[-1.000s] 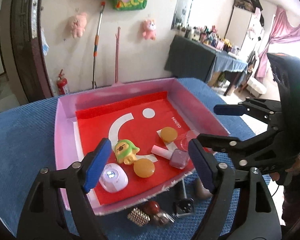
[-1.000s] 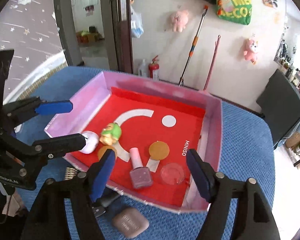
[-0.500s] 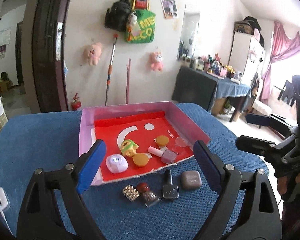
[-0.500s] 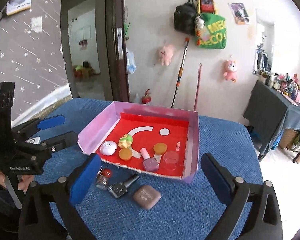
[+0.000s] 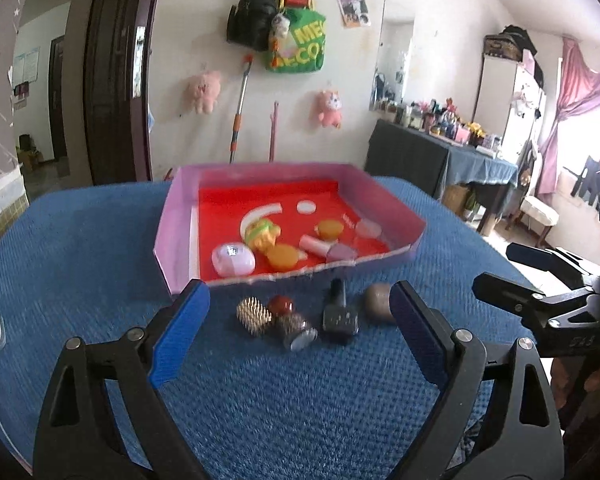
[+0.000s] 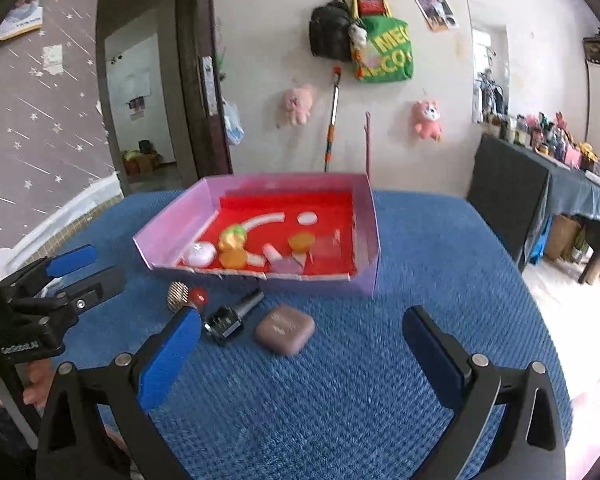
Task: Organize rigid objects
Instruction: 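Withdraw both tools from the box toward the items on the tablecloth, then grasp the gold studded roller with the left tool while the right tool grasps the brown compact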
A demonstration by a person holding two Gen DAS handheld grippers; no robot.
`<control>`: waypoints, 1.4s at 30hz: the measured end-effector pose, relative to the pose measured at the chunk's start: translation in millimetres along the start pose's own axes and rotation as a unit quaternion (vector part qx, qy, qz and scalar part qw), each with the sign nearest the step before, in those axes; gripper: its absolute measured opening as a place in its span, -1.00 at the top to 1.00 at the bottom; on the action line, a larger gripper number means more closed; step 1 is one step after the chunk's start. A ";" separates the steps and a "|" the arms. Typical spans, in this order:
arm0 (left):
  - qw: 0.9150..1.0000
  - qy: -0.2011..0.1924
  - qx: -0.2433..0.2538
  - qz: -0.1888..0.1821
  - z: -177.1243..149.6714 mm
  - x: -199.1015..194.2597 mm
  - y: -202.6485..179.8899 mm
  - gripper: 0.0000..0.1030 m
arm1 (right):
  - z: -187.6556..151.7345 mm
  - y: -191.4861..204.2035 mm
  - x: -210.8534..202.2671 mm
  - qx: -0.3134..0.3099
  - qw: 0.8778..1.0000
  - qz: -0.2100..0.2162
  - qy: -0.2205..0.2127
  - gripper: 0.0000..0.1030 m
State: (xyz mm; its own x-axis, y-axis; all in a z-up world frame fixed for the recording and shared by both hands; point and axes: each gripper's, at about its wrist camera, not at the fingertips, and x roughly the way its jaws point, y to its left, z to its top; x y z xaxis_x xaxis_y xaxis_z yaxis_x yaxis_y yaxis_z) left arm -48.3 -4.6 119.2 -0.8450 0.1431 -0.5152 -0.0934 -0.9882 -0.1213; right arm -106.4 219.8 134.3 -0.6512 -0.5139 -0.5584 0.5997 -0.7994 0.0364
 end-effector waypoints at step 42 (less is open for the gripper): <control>0.983 0.151 -0.089 0.061 -12.3 95.8 57.6 -0.79 | -13.3 -3.3 101.1 0.013 0.994 0.015 0.110 -1.00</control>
State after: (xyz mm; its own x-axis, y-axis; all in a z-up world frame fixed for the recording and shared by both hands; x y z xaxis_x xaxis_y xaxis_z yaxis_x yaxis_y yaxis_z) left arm -128.1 -47.2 52.4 -0.6473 0.0600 -0.7599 0.1161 -0.9775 -0.1761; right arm -168.1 174.6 66.6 -0.5142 -0.4593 -0.7243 0.6033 -0.7939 0.0752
